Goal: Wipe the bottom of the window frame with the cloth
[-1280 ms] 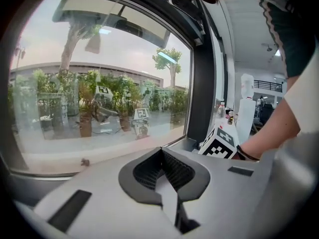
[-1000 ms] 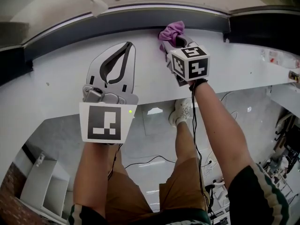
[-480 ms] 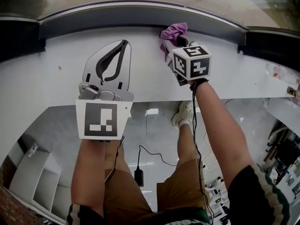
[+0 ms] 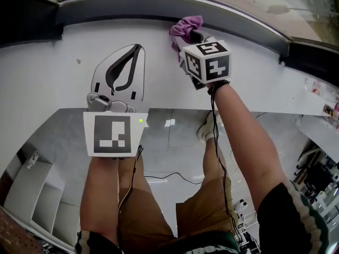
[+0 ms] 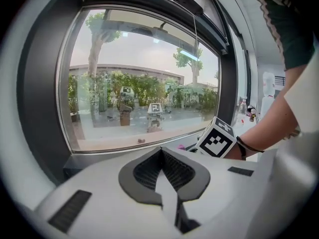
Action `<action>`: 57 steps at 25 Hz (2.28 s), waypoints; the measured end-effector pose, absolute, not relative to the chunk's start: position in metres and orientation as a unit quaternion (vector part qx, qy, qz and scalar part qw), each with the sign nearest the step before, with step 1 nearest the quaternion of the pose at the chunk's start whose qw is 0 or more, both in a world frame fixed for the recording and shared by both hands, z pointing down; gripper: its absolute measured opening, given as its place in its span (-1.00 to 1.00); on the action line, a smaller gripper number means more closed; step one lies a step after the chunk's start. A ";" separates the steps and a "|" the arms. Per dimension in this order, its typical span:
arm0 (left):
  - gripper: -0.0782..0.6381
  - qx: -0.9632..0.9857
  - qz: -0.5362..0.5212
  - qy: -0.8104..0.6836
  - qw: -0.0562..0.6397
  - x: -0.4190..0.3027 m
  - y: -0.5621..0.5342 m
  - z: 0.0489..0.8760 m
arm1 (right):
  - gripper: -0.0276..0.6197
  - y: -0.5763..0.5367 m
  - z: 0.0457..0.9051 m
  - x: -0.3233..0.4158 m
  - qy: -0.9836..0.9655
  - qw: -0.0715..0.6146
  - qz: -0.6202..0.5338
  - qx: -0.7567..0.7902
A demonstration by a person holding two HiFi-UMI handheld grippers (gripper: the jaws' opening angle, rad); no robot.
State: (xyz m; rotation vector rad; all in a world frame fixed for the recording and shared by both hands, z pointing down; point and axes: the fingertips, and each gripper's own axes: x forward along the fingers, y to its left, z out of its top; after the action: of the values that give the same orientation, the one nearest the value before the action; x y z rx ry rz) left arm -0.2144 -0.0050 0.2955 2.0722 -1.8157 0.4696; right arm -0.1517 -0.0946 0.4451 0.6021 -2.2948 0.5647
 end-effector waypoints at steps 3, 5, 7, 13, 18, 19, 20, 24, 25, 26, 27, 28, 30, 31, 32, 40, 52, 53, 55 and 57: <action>-0.76 0.717 0.166 -0.653 0.179 -0.238 0.008 0.298 | -0.70 -0.083 0.445 -0.180 -0.889 0.345 0.208 0.216; -0.76 0.708 0.161 -0.660 0.190 -0.255 0.016 0.300 | -0.70 -0.075 0.445 -0.200 -0.892 0.347 0.204 0.204; -0.76 0.701 0.160 -0.668 0.192 -0.272 0.022 0.300 | -0.70 -0.069 0.445 -0.219 -0.894 0.348 0.202 0.195; -0.76 0.680 0.161 -0.688 0.194 -0.320 0.042 0.299 | -0.70 -0.052 0.446 -0.273 -0.897 0.352 0.198 0.183; -0.76 0.660 0.165 -0.706 0.195 -0.358 0.062 0.298 | -0.70 -0.030 0.443 -0.325 -0.905 0.349 0.193 0.147; -0.76 0.656 0.165 -0.710 0.196 -0.364 0.066 0.299 | -0.70 -0.024 0.442 -0.335 -0.907 0.348 0.193 0.141; -0.76 0.652 0.167 -0.713 0.196 -0.370 0.071 0.299 | -0.70 -0.019 0.442 -0.345 -0.908 0.348 0.191 0.134; -0.76 0.627 0.163 -0.734 0.203 -0.393 0.087 0.299 | -0.70 -0.008 0.441 -0.381 -0.914 0.347 0.175 0.117; -0.76 0.620 0.160 -0.739 0.207 -0.398 0.091 0.300 | -0.70 -0.006 0.441 -0.389 -0.915 0.346 0.172 0.116; -0.76 0.615 0.158 -0.744 0.210 -0.402 0.096 0.301 | -0.70 -0.003 0.441 -0.397 -0.916 0.345 0.171 0.114; -0.76 0.611 0.159 -0.746 0.211 -0.405 0.100 0.301 | -0.70 0.000 0.441 -0.406 -0.917 0.344 0.170 0.111; -0.76 0.608 0.162 -0.748 0.211 -0.408 0.103 0.302 | -0.70 0.003 0.441 -0.413 -0.917 0.345 0.168 0.107; -0.76 0.602 0.165 -0.752 0.211 -0.415 0.109 0.302 | -0.70 0.010 0.441 -0.427 -0.919 0.346 0.166 0.097; -0.76 0.599 0.165 -0.754 0.213 -0.418 0.112 0.302 | -0.70 0.013 0.441 -0.433 -0.919 0.345 0.167 0.092; -0.76 0.594 0.165 -0.757 0.216 -0.422 0.115 0.303 | -0.70 0.017 0.440 -0.439 -0.920 0.344 0.169 0.086; -0.76 0.546 0.170 -0.781 0.253 -0.444 0.136 0.316 | -0.70 0.039 0.441 -0.480 -0.925 0.346 0.157 0.029; -0.76 0.535 0.156 -0.789 0.261 -0.451 0.143 0.326 | -0.70 0.048 0.440 -0.486 -0.922 0.346 0.172 -0.008; -0.76 0.535 0.159 -0.789 0.257 -0.452 0.144 0.327 | -0.70 0.048 0.440 -0.486 -0.922 0.346 0.174 -0.008; -0.76 0.537 0.161 -0.788 0.255 -0.451 0.145 0.328 | -0.70 0.050 0.440 -0.485 -0.922 0.346 0.176 -0.012; -0.76 0.538 0.154 -0.786 0.261 -0.448 0.145 0.329 | -0.70 0.055 0.438 -0.484 -0.921 0.346 0.180 -0.023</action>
State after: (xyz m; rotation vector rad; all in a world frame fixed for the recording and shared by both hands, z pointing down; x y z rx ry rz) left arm -0.4480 0.1448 0.3288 1.4574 -2.1287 0.4166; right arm -0.4835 0.0554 0.4381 -0.0593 -2.3896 0.4666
